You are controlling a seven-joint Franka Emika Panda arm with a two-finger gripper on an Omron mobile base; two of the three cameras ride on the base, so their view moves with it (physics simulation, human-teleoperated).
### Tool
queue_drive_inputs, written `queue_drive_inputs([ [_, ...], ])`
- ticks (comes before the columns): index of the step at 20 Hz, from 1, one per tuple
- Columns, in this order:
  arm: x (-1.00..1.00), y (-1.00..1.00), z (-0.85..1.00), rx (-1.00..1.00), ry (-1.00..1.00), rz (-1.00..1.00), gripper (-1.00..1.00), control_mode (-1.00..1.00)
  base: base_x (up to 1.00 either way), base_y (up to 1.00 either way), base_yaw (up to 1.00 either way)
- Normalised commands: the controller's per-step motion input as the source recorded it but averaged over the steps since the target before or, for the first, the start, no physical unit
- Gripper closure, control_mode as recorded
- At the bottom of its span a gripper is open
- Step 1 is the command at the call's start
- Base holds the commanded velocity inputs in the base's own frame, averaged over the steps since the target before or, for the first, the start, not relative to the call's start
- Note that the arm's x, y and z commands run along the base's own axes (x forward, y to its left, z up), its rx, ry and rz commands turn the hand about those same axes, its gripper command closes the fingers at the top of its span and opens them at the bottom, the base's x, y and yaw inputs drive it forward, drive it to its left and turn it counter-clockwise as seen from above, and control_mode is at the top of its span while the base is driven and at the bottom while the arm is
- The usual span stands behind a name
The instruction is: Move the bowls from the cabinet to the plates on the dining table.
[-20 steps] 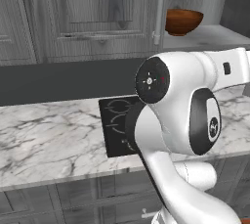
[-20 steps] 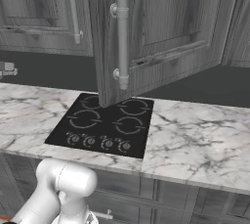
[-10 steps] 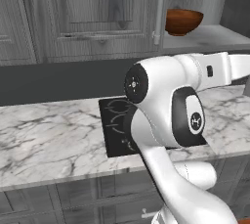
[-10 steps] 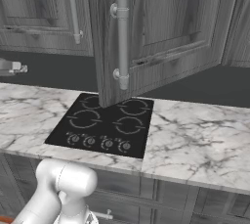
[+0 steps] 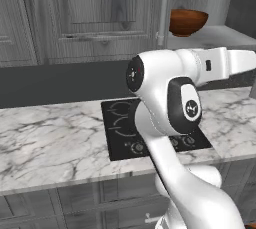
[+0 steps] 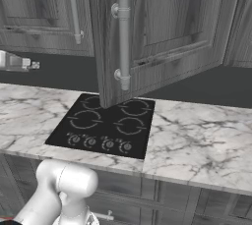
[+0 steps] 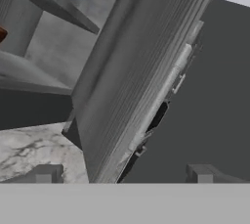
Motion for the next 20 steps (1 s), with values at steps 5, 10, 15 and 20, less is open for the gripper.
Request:
queue_drive_inputs([
  [5,0.14,-0.25,0.02,0.00,0.00,-0.07,-1.00,-1.00,0.00,0.00,0.00],
  [10,0.19,-0.14,0.00,0.00,0.00,-0.05,-1.00,-1.00,0.00,0.00,0.00],
  [15,0.30,-0.12,0.00,-0.01,0.00,-0.03,-1.00,-1.00,0.00,0.00,0.00],
  [20,0.27,-0.15,0.00,0.00,0.00,-0.03,-1.00,-1.00,0.00,0.00,0.00],
])
